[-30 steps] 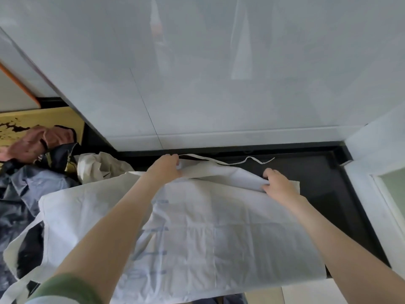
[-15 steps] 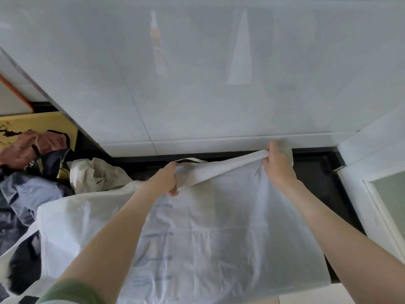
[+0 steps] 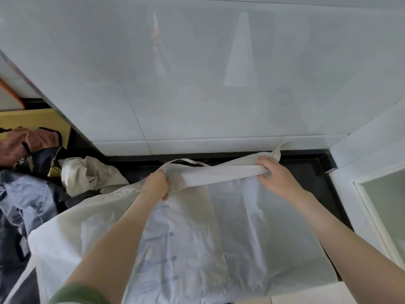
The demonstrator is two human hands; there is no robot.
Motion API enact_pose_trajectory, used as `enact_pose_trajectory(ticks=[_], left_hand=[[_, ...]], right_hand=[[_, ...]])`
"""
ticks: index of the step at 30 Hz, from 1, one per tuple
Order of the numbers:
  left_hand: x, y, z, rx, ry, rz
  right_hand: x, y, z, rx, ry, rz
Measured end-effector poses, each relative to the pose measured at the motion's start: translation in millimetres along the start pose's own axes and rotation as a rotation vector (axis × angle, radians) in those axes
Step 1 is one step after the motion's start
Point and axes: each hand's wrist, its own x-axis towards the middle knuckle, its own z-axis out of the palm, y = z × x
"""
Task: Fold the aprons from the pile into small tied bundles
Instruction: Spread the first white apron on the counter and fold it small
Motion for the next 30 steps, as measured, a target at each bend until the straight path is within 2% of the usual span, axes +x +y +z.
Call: enact_pose_trajectory(ticks=[2, 4, 7, 12, 15, 17, 19, 21, 22, 23, 25, 27, 30], left_hand=[[-4.9, 0.8, -1.3, 0.066, 0.042, 0.035], [-8.0, 1.6, -3.2, 0.075, 0.158, 0.077], [-10.3, -1.4, -9.5, 0.109, 0.324, 0.154], [-11.0, -19.0, -8.9, 0.332, 0.137, -0.030], [-12.9, -17.8, -4.9, 0.320, 0.035, -0.013], [-15.3, -13.3, -5.0, 0.332, 0.026, 0.062], [-19.7, -8.0, -10.0, 0.262, 0.184, 0.164], [-30.6, -3.2, -22.3, 0.072, 0.314, 0.293], [-36.5, -3.8, -28.6, -0.007, 0.275, 0.362], [-42.6, -6.0, -35.3, -0.023, 0.170, 0.422], [-57.9, -16.9, -42.7, 0.086, -0.078, 0.465], [-70.4, -31.1, -48.3, 0.104, -0.240, 0.433], [-83.8, -39.5, -55.8, 0.018, -0.440, 0.291]], right_hand=[[-4.8, 6.1, 3.0, -0.093, -0.066, -0.012], [-10.0, 12.2, 8.6, -0.180, -0.151, -0.008], [-19.9, 16.3, 14.5, -0.274, -0.229, 0.095], [-34.7, 6.0, 17.4, -0.441, -0.356, 0.187], [-43.2, 0.2, 23.1, -0.548, -0.379, 0.188], [-44.4, -2.6, 29.3, -0.618, -0.367, 0.172], [-39.9, -3.0, 35.0, -0.712, -0.333, 0.139], [-36.8, -4.4, 38.5, -0.695, -0.308, 0.136], [-36.6, -5.3, 39.5, -0.691, -0.302, 0.141], [-36.5, -6.8, 39.1, -0.707, -0.305, 0.142], [-40.6, -7.5, 35.5, -0.749, -0.336, 0.121], [-49.2, -6.0, 30.7, -0.754, -0.351, 0.067], [-63.5, -0.9, 23.9, -0.699, -0.211, -0.098]])
